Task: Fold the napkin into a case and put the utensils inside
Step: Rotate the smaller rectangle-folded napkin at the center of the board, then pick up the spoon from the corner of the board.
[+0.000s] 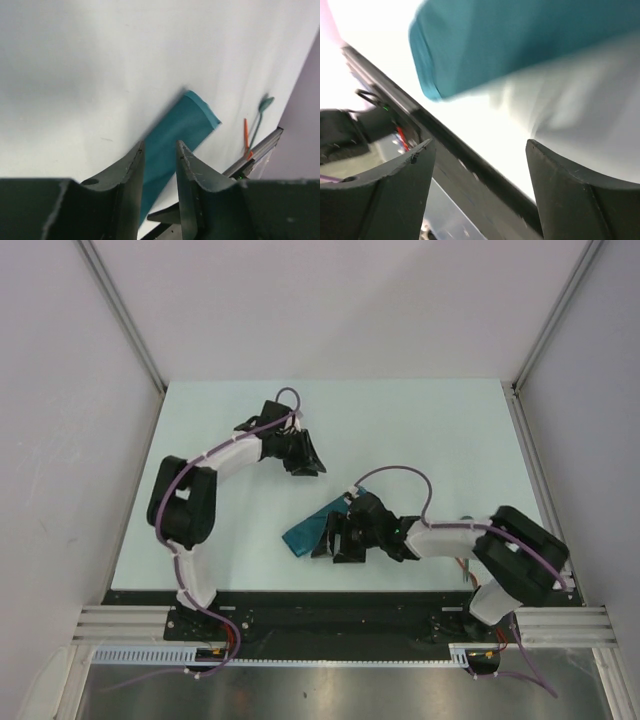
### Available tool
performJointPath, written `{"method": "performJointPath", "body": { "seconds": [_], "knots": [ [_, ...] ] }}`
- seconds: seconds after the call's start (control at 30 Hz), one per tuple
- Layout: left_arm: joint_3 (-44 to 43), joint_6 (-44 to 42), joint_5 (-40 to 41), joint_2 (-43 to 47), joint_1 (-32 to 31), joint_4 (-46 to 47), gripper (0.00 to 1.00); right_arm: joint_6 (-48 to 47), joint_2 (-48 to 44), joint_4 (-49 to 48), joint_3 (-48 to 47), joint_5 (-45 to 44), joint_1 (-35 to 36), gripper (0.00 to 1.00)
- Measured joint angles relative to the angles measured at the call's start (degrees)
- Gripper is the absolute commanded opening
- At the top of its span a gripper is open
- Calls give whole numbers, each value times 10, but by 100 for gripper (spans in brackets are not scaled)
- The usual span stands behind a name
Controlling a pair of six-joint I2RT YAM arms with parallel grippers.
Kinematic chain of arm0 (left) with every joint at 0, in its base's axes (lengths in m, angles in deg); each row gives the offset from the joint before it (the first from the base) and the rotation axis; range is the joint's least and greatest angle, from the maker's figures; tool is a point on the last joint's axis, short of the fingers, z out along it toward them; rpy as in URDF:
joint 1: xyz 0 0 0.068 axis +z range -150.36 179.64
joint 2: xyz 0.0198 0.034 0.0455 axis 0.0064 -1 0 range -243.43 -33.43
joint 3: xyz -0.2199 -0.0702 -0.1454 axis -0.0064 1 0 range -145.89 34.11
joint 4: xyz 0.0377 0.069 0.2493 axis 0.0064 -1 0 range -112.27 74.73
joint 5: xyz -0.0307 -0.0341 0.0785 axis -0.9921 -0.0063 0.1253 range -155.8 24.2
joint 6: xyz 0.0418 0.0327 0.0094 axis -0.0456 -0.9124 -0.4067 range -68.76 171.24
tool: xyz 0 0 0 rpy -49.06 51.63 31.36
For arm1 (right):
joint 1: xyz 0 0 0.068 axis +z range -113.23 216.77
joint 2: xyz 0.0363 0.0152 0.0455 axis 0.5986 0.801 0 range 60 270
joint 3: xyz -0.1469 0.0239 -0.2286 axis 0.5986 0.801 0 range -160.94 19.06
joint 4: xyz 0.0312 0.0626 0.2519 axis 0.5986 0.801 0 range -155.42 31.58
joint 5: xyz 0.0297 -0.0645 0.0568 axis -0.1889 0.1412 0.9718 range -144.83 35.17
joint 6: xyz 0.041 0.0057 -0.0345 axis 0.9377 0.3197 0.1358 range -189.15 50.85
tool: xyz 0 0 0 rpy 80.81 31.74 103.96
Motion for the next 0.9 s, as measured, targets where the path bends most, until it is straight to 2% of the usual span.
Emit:
{"method": "performJointPath", "body": {
  "seconds": [0.1, 0.23, 0.33, 0.47, 0.67, 0.83, 0.9],
  "knots": [
    [32, -8, 7, 70, -5, 6, 28, -5, -87, 79, 32, -36, 3, 79],
    [127, -13, 12, 174, -38, 29, 18, -5, -198, 198, 40, -87, -23, 77],
    [223, -12, 14, 233, -74, 44, 14, -8, -266, 284, 40, -125, -100, 75],
    [322, -13, 30, 275, -91, 45, 11, -30, -317, 359, 40, -156, -223, 66],
    [375, -13, 40, 294, -88, 61, 9, -73, -278, 383, 5, -139, -274, 66],
    [426, -13, 41, 304, -88, 94, 8, -93, -235, 365, -26, -117, -300, 64],
    [444, -13, 42, 303, -88, 101, 7, -101, -221, 351, -32, -103, -310, 57]
  ]
}}
